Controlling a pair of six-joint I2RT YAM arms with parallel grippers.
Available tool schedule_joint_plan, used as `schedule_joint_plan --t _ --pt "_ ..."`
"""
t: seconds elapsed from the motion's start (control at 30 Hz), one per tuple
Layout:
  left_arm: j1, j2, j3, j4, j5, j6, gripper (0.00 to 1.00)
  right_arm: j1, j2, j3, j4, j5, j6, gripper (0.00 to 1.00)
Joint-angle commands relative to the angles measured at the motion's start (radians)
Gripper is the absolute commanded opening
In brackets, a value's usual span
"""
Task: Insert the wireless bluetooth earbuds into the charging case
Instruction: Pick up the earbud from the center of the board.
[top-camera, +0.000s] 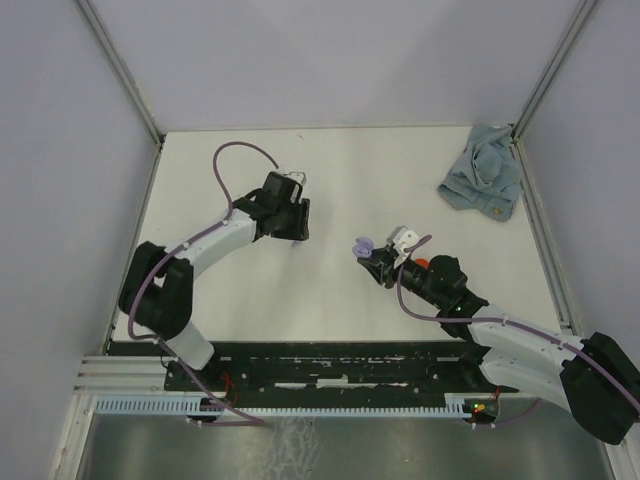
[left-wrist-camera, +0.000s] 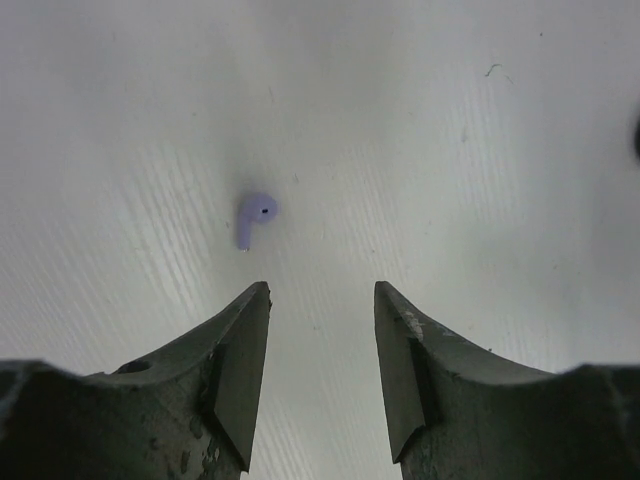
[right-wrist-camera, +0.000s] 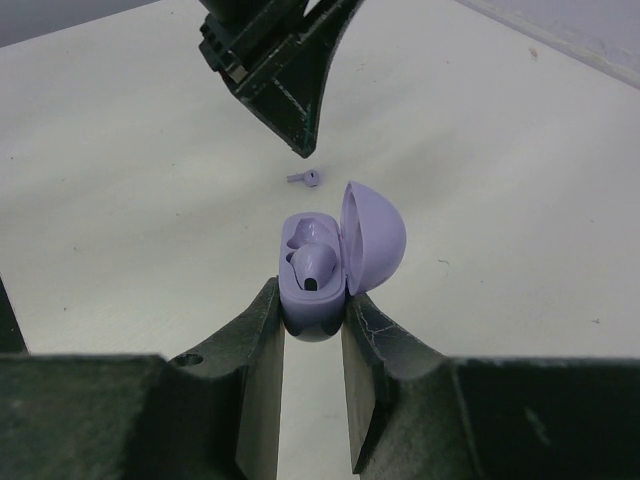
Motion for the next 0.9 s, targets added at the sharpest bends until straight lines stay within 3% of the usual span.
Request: schedule_joint_plan --t 0.0,0.3,0.53,0.87 --pt "0.000 0.131 0.146 -0.090 -0.057 0.103 0.53 -0.001 -0.016 0.012 0.016 0.015 -0.014 0.04" --pt "0.000 0.347 0.332 -0.229 -0.109 0.168 0.51 -0.002 -0.018 0.016 0.007 0.005 -0.014 0.04" --pt "0.000 0.418 0.384 -0.270 -0.110 0.191 0.50 -0.001 -0.020 0.020 0.001 -0.001 -0.014 0.04" --pt "0.003 0.501 0.414 -0.291 -0.093 0.199 0.40 -0.002 -0.024 0.019 -0.004 -0.004 -0.012 0.04"
